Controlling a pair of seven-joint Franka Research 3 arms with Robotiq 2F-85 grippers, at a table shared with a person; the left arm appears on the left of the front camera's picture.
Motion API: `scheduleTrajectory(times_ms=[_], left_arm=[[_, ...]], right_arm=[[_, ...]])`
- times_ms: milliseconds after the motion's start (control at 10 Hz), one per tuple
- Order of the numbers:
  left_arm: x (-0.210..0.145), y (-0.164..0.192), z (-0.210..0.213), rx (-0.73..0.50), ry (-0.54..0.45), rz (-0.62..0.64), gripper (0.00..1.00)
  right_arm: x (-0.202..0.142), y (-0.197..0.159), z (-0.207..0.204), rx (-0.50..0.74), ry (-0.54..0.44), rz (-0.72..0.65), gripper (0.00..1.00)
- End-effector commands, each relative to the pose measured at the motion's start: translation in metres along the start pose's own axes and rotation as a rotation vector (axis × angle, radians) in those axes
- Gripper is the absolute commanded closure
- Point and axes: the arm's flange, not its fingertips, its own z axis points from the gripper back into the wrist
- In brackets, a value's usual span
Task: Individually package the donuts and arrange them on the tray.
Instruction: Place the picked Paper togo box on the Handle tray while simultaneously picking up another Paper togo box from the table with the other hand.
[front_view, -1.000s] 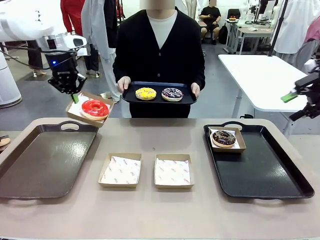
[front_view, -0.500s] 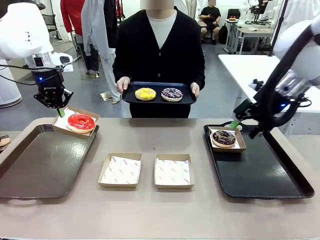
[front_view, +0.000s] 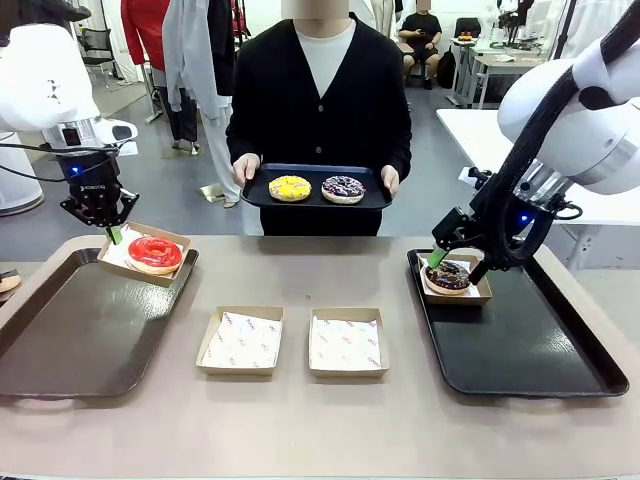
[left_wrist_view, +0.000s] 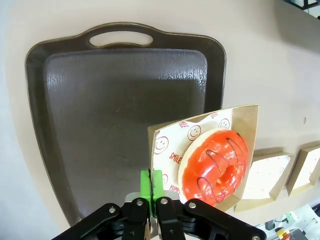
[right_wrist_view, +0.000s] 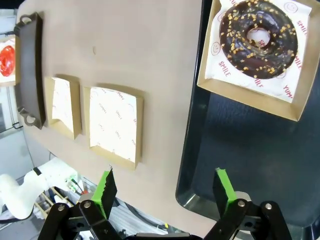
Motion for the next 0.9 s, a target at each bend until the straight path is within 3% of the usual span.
scheduleTrajectory(times_ms=[0, 600, 800], left_arm=[[-0.001, -0.001, 0.004, 0.000, -0.006, -0.002, 0.99], [-0.001, -0.001, 0.004, 0.000, -0.006, -0.002, 0.99], [0.002, 0.005, -0.004, 0.013, 0.015, 0.007, 0.99]], right_arm=[[0.000, 0.000, 0.000, -0.002, -0.004, 0.002, 0.00], [0.000, -0.001, 0.001, 0.000, -0.001, -0.002, 0.00], [-0.011, 0.036, -0.014, -0.183, 0.005, -0.021, 0.00]])
